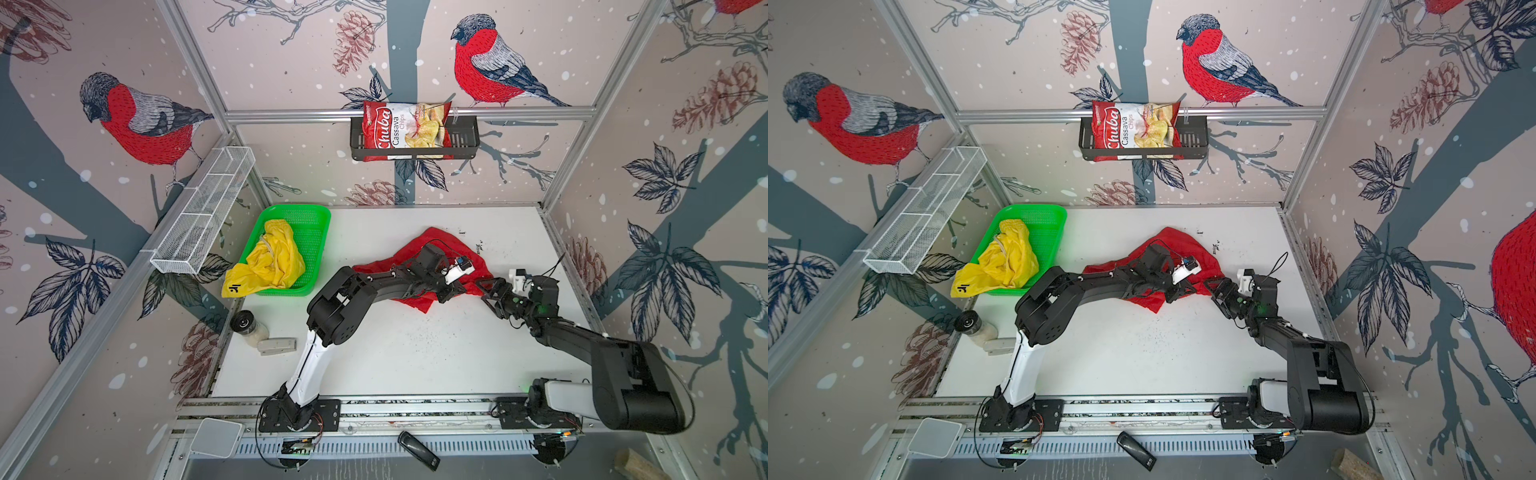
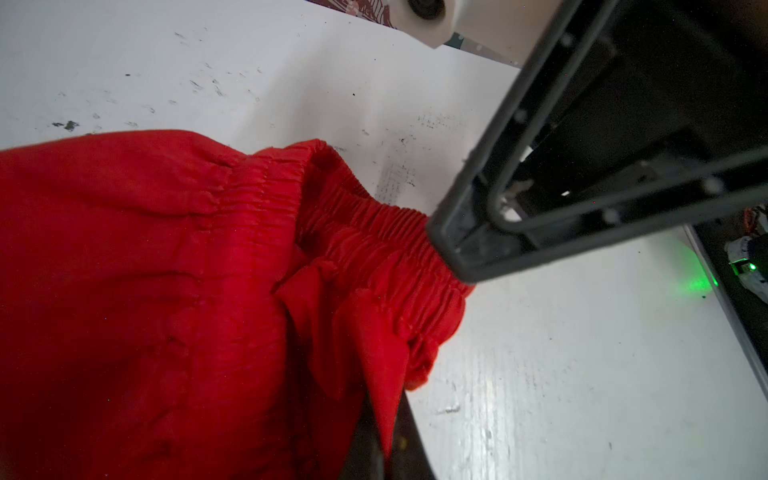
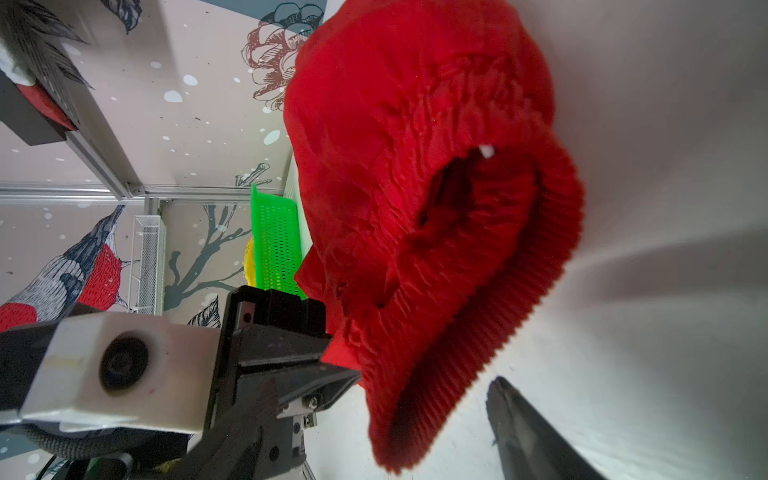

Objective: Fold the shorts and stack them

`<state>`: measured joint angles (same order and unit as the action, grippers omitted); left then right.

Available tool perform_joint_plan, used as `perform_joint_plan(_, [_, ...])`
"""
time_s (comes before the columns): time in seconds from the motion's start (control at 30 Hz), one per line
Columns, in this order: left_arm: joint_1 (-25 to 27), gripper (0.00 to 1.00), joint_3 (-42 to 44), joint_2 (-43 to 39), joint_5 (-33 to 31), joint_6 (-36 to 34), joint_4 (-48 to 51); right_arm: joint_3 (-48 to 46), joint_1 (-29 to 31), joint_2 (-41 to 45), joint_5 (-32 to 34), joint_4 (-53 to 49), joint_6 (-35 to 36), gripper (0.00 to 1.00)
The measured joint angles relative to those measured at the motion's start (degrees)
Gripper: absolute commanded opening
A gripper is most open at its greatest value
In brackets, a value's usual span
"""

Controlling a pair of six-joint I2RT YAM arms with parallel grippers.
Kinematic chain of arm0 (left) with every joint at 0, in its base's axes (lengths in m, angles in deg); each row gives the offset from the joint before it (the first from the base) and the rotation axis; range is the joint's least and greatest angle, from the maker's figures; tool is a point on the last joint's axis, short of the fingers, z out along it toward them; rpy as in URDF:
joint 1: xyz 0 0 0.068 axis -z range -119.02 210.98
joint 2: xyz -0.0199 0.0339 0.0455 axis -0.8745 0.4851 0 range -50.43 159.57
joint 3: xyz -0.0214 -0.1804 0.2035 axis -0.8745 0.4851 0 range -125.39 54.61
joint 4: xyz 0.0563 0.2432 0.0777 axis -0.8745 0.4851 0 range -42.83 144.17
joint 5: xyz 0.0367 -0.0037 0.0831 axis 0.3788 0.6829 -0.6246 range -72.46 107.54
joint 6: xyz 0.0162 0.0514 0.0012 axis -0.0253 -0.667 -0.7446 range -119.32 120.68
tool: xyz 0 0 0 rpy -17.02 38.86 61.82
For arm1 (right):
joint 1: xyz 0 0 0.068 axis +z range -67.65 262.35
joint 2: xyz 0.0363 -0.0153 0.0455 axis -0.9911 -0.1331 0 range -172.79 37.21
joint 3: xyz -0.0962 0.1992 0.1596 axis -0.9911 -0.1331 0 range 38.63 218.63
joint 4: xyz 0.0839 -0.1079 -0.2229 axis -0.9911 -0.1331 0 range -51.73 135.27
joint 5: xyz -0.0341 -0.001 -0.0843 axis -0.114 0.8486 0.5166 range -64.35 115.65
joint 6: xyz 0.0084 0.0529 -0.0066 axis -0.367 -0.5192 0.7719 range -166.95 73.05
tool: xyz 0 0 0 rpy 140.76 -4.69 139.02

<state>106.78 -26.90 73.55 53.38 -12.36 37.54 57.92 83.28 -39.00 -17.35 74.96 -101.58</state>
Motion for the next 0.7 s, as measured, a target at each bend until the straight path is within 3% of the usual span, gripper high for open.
perform_joint_plan(0.13, [0.0,0.05,0.8,-0.3,1.2,0.9,-1.0,0.1,1.5,-4.1,-0.5,5.3,-4.4,0.77])
perform_joint_plan(0.17, [0.0,0.10,0.9,-0.3,1.4,1.1,-1.2,0.1,1.8,-4.7,-0.5,6.4,-4.9,0.75])
perform_joint_plan(0.27, [0.1,0.39,1.0,-0.5,1.4,1.2,-1.6,0.4,2.7,-6.1,-0.7,8.4,-6.6,0.68])
perform_joint_plan(0.37, [-0.2,0.54,1.6,-1.9,0.9,2.6,-1.5,0.8,2.7,-6.3,-0.1,7.9,-6.6,0.55])
perform_joint_plan(0.5, [-2.4,0.62,4.7,-6.4,-0.8,6.4,-2.8,0.7,2.7,-6.8,2.0,6.0,-4.9,0.41])
perform_joint_plan(0.7, [-8.3,0.64,11.1,-14.6,-4.5,11.8,-4.8,-0.2,2.2,-6.4,2.8,5.1,-3.7,0.19])
